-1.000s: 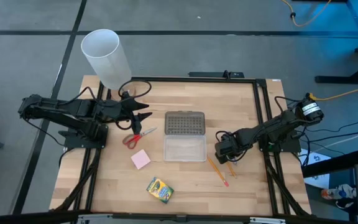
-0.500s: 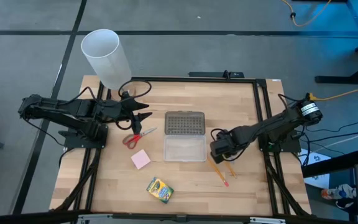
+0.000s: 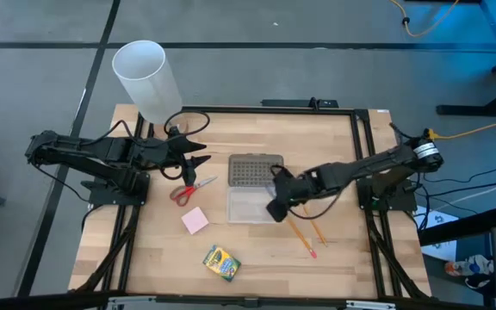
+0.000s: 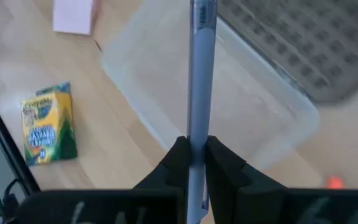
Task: Pack school essentials
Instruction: Put the gray pen into the transparent supply box
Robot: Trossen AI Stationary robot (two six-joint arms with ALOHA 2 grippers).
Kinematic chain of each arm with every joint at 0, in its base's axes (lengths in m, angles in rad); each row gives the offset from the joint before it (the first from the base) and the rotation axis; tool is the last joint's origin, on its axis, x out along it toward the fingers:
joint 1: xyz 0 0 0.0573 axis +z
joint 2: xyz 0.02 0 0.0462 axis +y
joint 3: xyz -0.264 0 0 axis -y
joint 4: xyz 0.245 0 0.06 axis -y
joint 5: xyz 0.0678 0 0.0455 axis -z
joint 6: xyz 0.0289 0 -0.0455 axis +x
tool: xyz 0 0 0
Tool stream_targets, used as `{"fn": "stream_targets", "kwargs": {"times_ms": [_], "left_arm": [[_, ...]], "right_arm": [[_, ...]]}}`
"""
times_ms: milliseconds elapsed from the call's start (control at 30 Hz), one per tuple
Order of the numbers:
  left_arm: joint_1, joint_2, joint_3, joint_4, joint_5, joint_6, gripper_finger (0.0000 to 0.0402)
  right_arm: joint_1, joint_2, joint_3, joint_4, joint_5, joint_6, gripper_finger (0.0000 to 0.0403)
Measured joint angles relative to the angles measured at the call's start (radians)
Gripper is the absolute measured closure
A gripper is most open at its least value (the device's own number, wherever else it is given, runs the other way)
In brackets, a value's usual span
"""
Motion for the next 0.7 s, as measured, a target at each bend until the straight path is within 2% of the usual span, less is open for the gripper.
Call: {"fn": "stream_targets", "kwargs": {"times_ms": [233, 467, 700], "left_arm": [[0.0, 0.0, 0.0, 0.0, 0.0, 0.0, 0.0227], [0.0, 0.0, 0.0, 0.0, 0.0, 0.0, 0.0227], [0.0, 0.0, 0.0, 0.0, 0.0, 0.0, 0.0227]], "right_arm": [[-0.082, 0.13, 0.0, 0.028, -0.131, -0.083, 0.0369], [-0.12, 0.197, 0.0, 0.086, -0.224, -0.154, 0.0366], [-0.143, 0.204, 0.0, 0.097, -0.231, -0.199, 0.0317]]}}
